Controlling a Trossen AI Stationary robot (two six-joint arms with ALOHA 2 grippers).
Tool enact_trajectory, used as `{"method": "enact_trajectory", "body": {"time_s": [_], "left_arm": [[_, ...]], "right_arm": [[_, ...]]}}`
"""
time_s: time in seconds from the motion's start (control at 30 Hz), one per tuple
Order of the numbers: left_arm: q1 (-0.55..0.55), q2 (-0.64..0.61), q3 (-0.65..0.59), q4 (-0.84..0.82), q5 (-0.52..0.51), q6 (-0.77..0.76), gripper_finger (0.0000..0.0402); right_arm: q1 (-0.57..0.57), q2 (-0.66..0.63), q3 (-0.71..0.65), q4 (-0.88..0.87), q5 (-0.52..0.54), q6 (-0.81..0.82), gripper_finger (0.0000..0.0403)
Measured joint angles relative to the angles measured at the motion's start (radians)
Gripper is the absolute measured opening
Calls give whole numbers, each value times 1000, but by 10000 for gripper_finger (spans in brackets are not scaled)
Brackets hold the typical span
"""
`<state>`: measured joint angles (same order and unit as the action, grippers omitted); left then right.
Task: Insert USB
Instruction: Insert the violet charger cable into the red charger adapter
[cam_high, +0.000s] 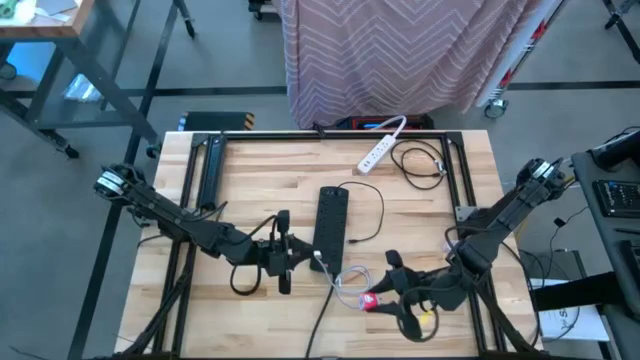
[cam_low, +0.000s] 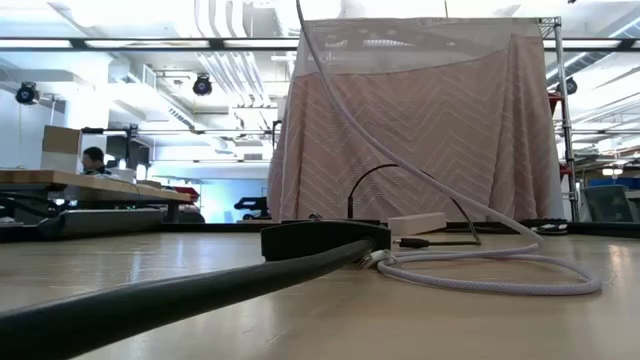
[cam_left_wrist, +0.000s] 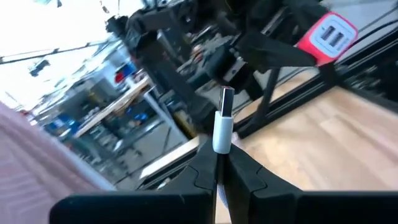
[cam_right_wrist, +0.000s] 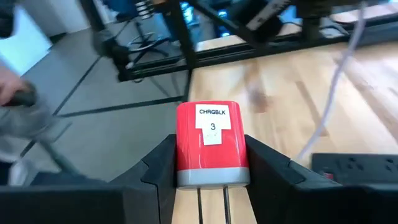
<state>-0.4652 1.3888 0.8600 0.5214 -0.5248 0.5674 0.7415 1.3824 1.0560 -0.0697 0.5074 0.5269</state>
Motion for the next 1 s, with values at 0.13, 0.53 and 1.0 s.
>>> {"method": "enact_trajectory", "body": {"time_s": [0.13, 0.53, 1.0], "left_arm": [[18, 0, 49, -172, 40, -201, 0], [188, 65, 159, -567, 582, -856, 0], [247, 247, 152, -549, 760, -1132, 0]], "right_arm": [[-13, 29, -6, -6, 45, -12, 133], [-115, 134, 84, -313, 72, -131, 133], [-132, 417, 264, -345, 320, -903, 133]]}}
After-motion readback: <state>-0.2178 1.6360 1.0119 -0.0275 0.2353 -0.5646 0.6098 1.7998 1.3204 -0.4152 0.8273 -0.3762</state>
